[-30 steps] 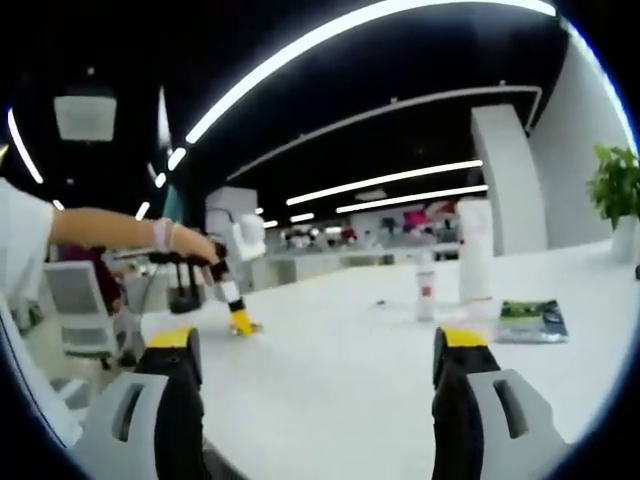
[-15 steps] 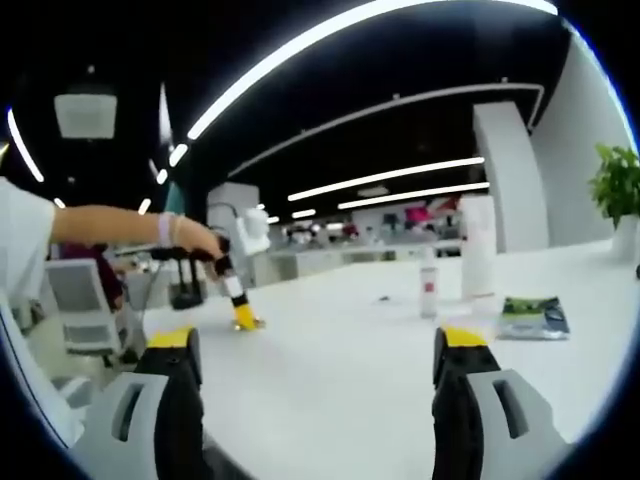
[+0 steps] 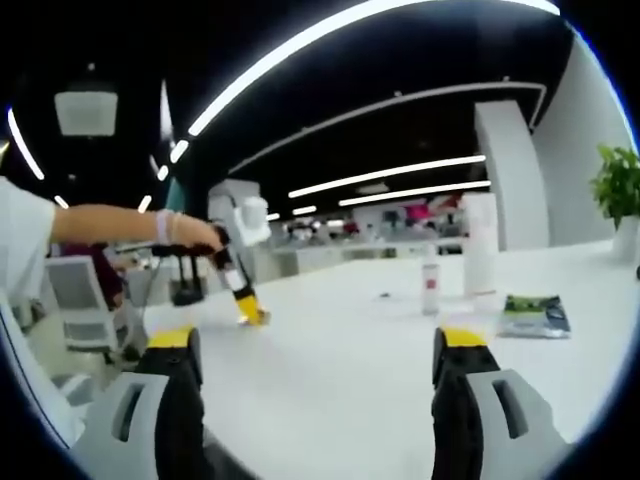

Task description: Arrange the skincare products in the storage area until every visible bottle or jar stands upright without overlapping.

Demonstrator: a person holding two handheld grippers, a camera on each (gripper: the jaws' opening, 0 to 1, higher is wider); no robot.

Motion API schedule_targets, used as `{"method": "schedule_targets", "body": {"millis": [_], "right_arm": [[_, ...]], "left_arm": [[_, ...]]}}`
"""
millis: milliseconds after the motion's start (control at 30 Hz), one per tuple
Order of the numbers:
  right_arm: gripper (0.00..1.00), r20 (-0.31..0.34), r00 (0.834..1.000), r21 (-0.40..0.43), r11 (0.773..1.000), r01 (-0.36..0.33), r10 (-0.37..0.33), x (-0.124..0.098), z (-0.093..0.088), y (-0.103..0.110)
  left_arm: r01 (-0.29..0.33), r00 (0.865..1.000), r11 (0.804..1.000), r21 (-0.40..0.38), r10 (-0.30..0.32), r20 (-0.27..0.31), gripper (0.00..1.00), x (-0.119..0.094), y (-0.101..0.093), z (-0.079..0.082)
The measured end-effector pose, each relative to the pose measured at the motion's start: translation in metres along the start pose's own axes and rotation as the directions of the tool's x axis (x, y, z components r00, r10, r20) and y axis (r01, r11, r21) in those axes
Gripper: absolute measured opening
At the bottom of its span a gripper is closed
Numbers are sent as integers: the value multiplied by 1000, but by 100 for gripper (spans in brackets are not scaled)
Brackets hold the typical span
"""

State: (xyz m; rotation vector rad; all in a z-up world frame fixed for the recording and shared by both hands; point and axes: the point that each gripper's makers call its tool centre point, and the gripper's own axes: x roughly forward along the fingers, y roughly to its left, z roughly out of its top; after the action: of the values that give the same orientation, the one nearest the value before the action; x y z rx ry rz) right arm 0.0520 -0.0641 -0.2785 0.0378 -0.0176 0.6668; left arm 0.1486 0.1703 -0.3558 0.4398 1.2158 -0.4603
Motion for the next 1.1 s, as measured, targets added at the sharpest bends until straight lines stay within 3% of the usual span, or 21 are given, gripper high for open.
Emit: {"method": "schedule_targets", "body": {"millis": [167, 200, 233, 300, 400, 433, 467, 500, 633, 667, 800, 833, 867, 933, 967, 1000, 1033, 1067, 1100], "right_arm": [[95, 1, 1000, 0, 1000, -3, 3, 1, 1, 1], [95, 3, 1000, 0, 1000, -4, 4, 1, 1, 2], [95, 3, 1000, 2, 1000, -5, 5, 1, 1, 2], [95, 3, 1000, 6, 1000, -8, 8, 1, 1, 3], [95, 0, 1000, 10, 1000, -12, 12, 1, 0, 4], [95, -6, 1000, 11, 1000, -13, 14, 2, -1, 4], [95, -9, 1000, 10, 1000, -13, 13, 2, -2, 4], [95, -11, 1000, 9, 1000, -12, 12, 2, -3, 4], [95, -12, 1000, 13, 1000, -14, 14, 2, -3, 4], [95, -12, 1000, 14, 1000, -15, 15, 3, -3, 5], [95, -11, 1000, 14, 1000, -18, 19, 3, -3, 5], [95, 0, 999, 29, 999, -33, 33, 5, -1, 8], [95, 8, 999, 50, 997, -52, 52, 6, 1, 10], [95, 16, 998, 60, 996, -67, 67, 8, 4, 11], [94, 19, 997, 62, 995, -72, 71, 10, 6, 11], [94, 22, 997, 62, 995, -78, 77, 11, 8, 12], [93, 25, 996, 63, 994, -88, 87, 13, 10, 13], [93, 25, 995, 63, 993, -96, 95, 16, 12, 13], [92, 25, 995, 63, 993, -99, 98, 17, 12, 14]], "left_arm": [[-79, 994, 991, 105, 71, 83, 40, -13, 9, 22], [-165, 981, 971, 174, 144, 129, 40, -21, 15, 31], [-186, 976, 962, 200, 158, 148, 40, -24, 16, 34], [-265, 949, 926, 267, 203, 240, 40, -35, 16, 48], [-306, 931, 901, 308, 215, 296, 40, -43, 12, 56], [-337, 913, 884, 323, 223, 343, 40, -50, 9, 62], [-353, 905, 876, 330, 229, 359, 40, -53, 8, 64], [-385, 889, 851, 357, 238, 391, 40, -58, 5, 68], [-452, 853, 807, 381, 265, 449, 40, -68, 2, 72], [-520, 814, 750, 408, 292, 502, 40, -77, -1, 76], [-593, 765, 692, 411, 325, 555, 40, -86, -4, 80], [-692, 695, 581, 429, 375, 613, 40, -98, -5, 82], [-718, 666, 547, 430, 362, 652, 40, -103, -17, 81], [-752, 620, 522, 402, 356, 699, 40, -111, -27, 80], [-793, 576, 463, 395, 360, 734, 40, -118, -32, 81], [-823, 542, 414, 389, 369, 755, 39, -123, -33, 83], [-860, 493, 349, 373, 374, 786, 39, -128, -37, 83], [-884, 456, 296, 363, 365, 812, 39, -132, -43, 83], [-887, 451, 284, 365, 362, 815, 39, -131, -45, 83]]}}
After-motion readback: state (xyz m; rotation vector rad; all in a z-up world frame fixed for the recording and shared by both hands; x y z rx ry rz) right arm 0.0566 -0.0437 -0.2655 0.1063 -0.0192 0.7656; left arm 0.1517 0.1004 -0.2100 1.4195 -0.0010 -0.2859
